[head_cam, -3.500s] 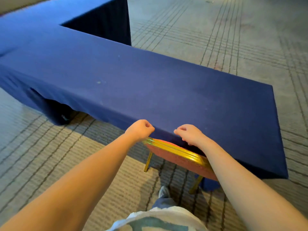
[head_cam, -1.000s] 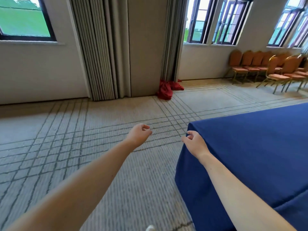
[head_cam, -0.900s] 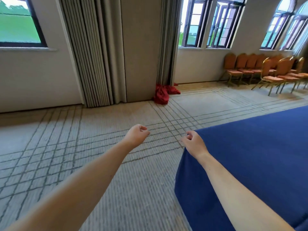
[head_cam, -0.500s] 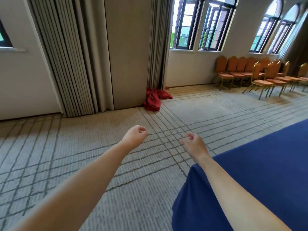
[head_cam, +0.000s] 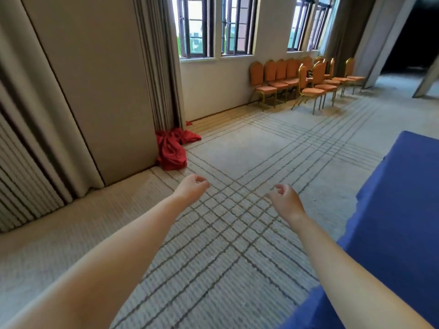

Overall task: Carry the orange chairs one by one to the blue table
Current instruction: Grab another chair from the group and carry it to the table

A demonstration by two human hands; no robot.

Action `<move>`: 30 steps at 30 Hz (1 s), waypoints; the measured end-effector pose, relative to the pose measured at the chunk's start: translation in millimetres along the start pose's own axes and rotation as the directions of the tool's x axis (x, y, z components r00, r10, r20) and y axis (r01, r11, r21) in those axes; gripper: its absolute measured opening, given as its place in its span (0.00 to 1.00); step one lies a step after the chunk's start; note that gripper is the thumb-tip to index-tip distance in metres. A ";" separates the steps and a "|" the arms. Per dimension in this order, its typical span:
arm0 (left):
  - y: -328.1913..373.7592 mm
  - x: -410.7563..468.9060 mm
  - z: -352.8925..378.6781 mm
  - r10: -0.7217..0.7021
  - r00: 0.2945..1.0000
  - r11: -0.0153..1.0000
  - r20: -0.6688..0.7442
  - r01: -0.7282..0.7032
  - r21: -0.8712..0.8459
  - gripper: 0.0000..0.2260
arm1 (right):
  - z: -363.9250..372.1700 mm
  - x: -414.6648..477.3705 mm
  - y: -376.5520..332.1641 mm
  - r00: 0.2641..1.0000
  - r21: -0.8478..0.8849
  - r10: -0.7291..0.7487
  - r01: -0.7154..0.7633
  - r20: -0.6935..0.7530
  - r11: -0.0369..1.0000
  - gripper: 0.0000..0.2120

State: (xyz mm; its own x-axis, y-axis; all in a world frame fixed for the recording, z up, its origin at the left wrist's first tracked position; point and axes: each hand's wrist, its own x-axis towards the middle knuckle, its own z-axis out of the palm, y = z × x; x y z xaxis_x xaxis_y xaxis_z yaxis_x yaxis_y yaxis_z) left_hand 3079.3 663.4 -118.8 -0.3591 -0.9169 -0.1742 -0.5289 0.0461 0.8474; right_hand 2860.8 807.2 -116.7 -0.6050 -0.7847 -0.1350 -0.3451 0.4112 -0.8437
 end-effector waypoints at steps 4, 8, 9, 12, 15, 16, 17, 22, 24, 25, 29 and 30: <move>16.8 89.9 21.9 0.028 0.992 0.999 0.120 -0.031 0.022 0.11 | 4.4 77.3 -4.0 0.996 -0.031 0.063 -0.065 -0.063 0.997 0.26; 38.8 194.6 47.1 0.074 0.978 0.993 0.193 -0.090 0.078 0.16 | 4.6 178.4 -3.3 0.989 -0.029 0.094 -0.097 -0.113 0.995 0.26; 44.7 219.2 51.5 0.082 0.977 0.992 0.199 -0.100 0.079 0.16 | 3.3 202.7 -3.6 0.987 -0.027 0.097 -0.101 -0.128 0.994 0.26; 76.2 302.4 64.8 0.081 0.972 0.994 0.220 -0.096 0.057 0.16 | -7.6 285.5 -12.2 0.979 0.007 0.135 -0.135 -0.155 0.991 0.27; 116.1 385.3 75.8 0.081 0.970 0.996 0.228 -0.088 0.019 0.17 | -28.1 367.3 -28.5 0.976 0.008 0.123 -0.124 -0.181 0.992 0.27; 129.0 410.3 78.9 0.091 0.972 0.995 0.217 -0.095 0.007 0.17 | -35.0 393.6 -35.1 0.974 -0.002 0.108 -0.111 -0.197 0.994 0.27; 140.5 434.3 82.5 0.103 0.973 0.995 0.208 -0.103 -0.012 0.17 | -41.6 419.4 -40.9 0.972 -0.005 0.105 -0.108 -0.210 0.994 0.26; 182.8 536.4 99.3 0.143 0.973 0.990 0.181 -0.139 -0.037 0.16 | -60.7 530.7 -60.5 0.967 -0.006 0.093 -0.097 -0.236 0.995 0.26; 200.1 581.7 104.2 0.159 0.972 0.987 0.173 -0.153 -0.047 0.16 | -66.0 577.4 -68.7 0.965 0.002 0.088 -0.091 -0.248 0.996 0.26; 209.5 607.8 107.4 0.169 0.970 0.985 0.172 -0.163 -0.051 0.16 | -68.3 604.6 -72.0 0.963 0.003 0.093 -0.095 -0.254 0.995 0.26; 251.0 721.2 119.6 0.215 0.954 0.977 0.208 -0.208 -0.055 0.18 | -80.4 714.0 -91.5 0.954 -0.001 0.069 -0.072 -0.291 0.997 0.27; 263.6 753.6 121.9 0.224 0.948 0.975 0.226 -0.217 -0.055 0.18 | -85.1 742.8 -98.3 0.949 -0.005 0.062 -0.066 -0.308 0.998 0.27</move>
State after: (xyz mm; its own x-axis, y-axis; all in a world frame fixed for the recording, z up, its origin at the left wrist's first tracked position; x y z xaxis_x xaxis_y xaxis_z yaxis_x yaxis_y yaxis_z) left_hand 2575.5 33.0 -87.9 -0.6323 -0.7696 -0.0889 -0.3951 0.2217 0.8915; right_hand 2384.3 223.4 -89.8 -0.8166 -0.5768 -0.0203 -0.3074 0.4645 -0.8305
